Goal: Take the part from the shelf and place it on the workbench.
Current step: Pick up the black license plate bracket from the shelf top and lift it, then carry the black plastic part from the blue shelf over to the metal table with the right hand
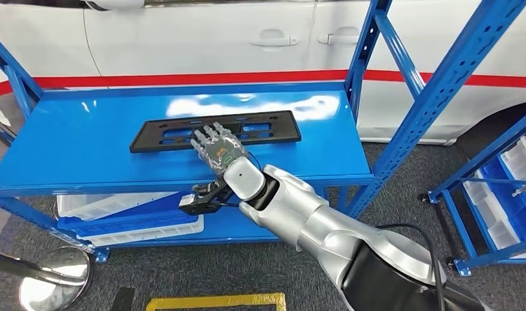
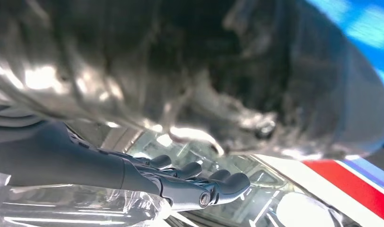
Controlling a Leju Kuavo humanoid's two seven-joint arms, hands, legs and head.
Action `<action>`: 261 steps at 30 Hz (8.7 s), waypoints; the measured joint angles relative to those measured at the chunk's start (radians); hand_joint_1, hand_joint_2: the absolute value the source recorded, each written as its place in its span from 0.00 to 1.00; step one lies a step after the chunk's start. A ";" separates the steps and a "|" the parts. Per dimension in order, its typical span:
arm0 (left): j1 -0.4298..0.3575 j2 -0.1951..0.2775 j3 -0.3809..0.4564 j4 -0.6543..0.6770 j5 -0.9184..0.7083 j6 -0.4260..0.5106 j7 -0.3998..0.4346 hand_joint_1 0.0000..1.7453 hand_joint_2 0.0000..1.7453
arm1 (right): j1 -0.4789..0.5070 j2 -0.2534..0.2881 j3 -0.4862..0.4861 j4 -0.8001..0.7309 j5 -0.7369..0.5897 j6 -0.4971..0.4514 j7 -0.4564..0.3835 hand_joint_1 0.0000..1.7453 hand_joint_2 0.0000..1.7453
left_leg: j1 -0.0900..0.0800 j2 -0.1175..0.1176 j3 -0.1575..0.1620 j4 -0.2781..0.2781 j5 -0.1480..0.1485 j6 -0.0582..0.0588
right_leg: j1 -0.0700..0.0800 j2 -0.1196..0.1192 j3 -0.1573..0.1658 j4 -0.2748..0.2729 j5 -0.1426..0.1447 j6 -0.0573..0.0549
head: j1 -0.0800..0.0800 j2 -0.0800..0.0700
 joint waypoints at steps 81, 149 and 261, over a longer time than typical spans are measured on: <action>-0.002 -0.011 -0.016 0.003 0.037 0.107 0.056 0.00 0.00 | 0.040 -0.021 0.000 0.020 -0.016 0.093 0.045 0.00 1.00 | 0.005 0.003 -0.016 0.079 -0.066 -0.016 | -0.005 -0.002 -0.010 0.003 0.010 -0.021 | 0.003 0.000; 0.000 -0.015 -0.069 0.003 0.060 -0.033 -0.045 0.00 1.00 | 0.050 -0.054 -0.001 0.094 0.027 -0.020 0.078 1.00 1.00 | 0.006 0.005 -0.067 0.189 -0.071 -0.013 | -0.005 -0.002 -0.017 0.033 -0.006 -0.019 | 0.007 0.000; -0.016 -0.009 -0.084 0.005 0.132 0.175 0.101 0.00 1.00 | 0.036 -0.136 -0.228 -0.604 -0.257 -0.496 -0.009 1.00 1.00 | 0.001 0.018 -0.080 0.004 0.084 0.007 | -0.016 -0.011 0.078 0.044 -0.084 0.030 | 0.024 0.000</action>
